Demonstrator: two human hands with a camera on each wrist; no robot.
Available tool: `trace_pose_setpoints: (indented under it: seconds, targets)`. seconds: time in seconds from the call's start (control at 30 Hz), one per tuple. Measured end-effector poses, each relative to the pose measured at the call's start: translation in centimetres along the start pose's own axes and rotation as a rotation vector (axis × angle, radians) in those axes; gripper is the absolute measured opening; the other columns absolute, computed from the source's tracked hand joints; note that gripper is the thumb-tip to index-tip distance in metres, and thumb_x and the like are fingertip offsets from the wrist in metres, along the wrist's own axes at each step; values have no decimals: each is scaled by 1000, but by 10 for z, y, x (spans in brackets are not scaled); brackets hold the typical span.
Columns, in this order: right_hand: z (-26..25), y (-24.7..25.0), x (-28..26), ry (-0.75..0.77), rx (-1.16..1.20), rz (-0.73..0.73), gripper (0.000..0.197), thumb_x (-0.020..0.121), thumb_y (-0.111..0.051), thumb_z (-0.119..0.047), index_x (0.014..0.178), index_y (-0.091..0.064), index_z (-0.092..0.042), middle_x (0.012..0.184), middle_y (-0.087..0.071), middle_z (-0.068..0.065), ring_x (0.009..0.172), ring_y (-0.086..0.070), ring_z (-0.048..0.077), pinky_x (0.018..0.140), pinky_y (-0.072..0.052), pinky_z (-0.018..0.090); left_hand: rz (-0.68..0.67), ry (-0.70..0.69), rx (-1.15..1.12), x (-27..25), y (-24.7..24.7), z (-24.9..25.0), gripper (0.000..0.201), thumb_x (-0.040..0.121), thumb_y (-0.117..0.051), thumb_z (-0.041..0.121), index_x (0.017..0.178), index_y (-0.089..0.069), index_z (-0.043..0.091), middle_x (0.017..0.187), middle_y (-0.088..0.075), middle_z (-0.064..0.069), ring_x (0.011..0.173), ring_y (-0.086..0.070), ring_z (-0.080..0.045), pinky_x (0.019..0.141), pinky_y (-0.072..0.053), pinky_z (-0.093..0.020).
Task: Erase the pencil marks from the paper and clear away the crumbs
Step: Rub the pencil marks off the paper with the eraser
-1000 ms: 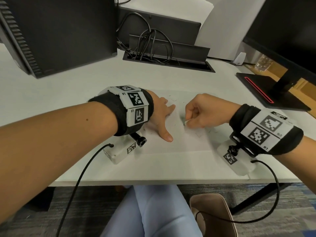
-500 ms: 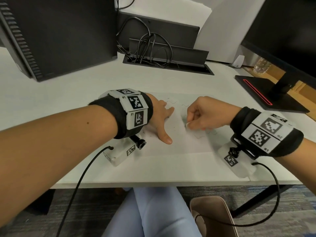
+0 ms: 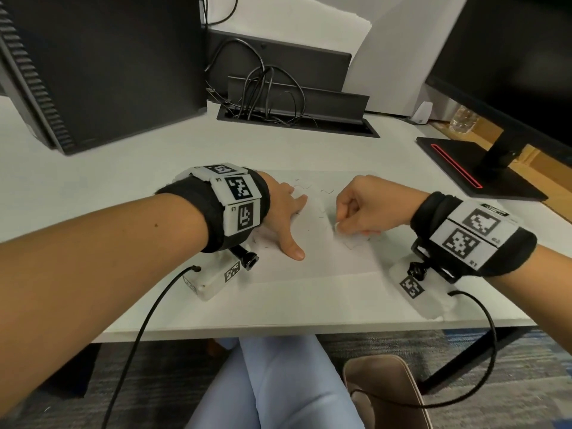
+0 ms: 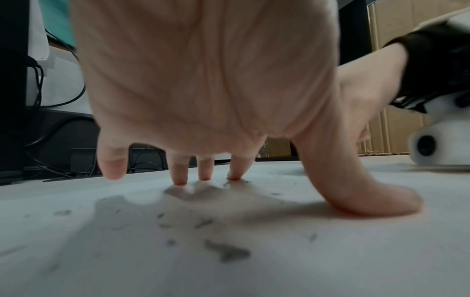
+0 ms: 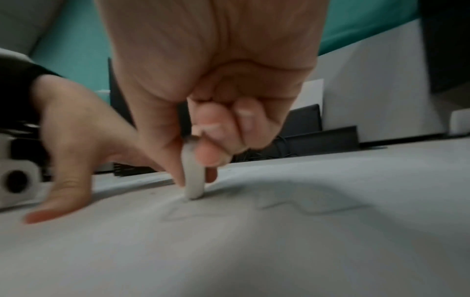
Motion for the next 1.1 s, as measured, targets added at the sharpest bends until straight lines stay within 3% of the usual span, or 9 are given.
trace_pose_setpoints:
  seconds: [0.13,0.27,0.4,0.5,0.63,0.73,0.93,1.03,1.1]
  targets:
    - [-11,-14,-5,48,30,-78,11,79,-68,-13,70,-64,-8,53,-58,2,44,-49,13,41,-40,15,1,6,12,2,-1,-1,110,76,-56,67,148,15,26,158,16,-1,146,0,-18,115,-13,-40]
    - [-1,-3,-2,8,21,-10,15,80,-67,-13,66,-62,-11,60,-64,8,42,-49,12,42,-41,15,-4,6,4,2,0,-1,110,76,-56,67,148,15,26,158,15,0,146,-1,-19,115,-14,-39]
    - [-6,-11,-4,32,9,-58,10,79,-67,-13,70,-64,-8,55,-61,4,45,-50,14,42,-40,15,-11,6,5,2,-1,-1,110,76,-57,66,148,16,26,157,16,-1,146,0,-18,115,-13,-40]
    - [-1,-5,-4,0,51,-43,14,80,-68,-13,67,-63,-11,64,-66,13,48,-51,17,43,-41,17,-12,7,1,2,0,-1,110,76,-56,67,148,16,26,158,16,-1,146,0,-19,115,-13,-40]
    - [-15,-14,-3,57,13,-74,12,80,-67,-13,72,-64,-5,57,-62,8,44,-51,14,43,-41,14,-10,6,11,3,-1,-2,110,76,-56,67,148,16,26,158,15,-1,146,-1,-18,115,-14,-40]
    - [-12,-7,3,33,22,-43,12,79,-69,-16,71,-65,-8,60,-65,10,45,-52,14,46,-44,18,-6,6,20,4,-1,-2,110,76,-56,67,148,15,26,158,14,-1,146,-3,-20,115,-16,-41]
    - [-23,-14,5,82,19,-84,15,80,-68,-14,67,-62,-11,57,-62,6,40,-50,8,43,-40,10,-10,-7,9,5,-1,-3,110,75,-57,67,148,16,29,157,16,-1,146,0,-18,115,-15,-41]
    - [-20,-5,10,56,-8,-20,14,80,-68,-15,68,-61,-12,62,-67,11,37,-50,3,43,-39,8,-15,-7,0,5,-2,-3,110,76,-56,67,148,16,27,157,16,-1,146,0,-19,115,-14,-41]
    - [-24,-8,10,84,-15,-52,14,81,-66,-13,68,-60,-11,61,-65,12,36,-49,2,43,-37,6,-5,-17,4,5,-3,-4,110,75,-57,68,148,16,29,158,16,-1,146,-1,-19,115,-15,-40]
Point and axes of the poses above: each hand's wrist, its own x-axis towards the middle knuckle, its own y-axis out of the back of the hand, z = x × y, the point moved 6 cm from there along x, towards the middle knuckle
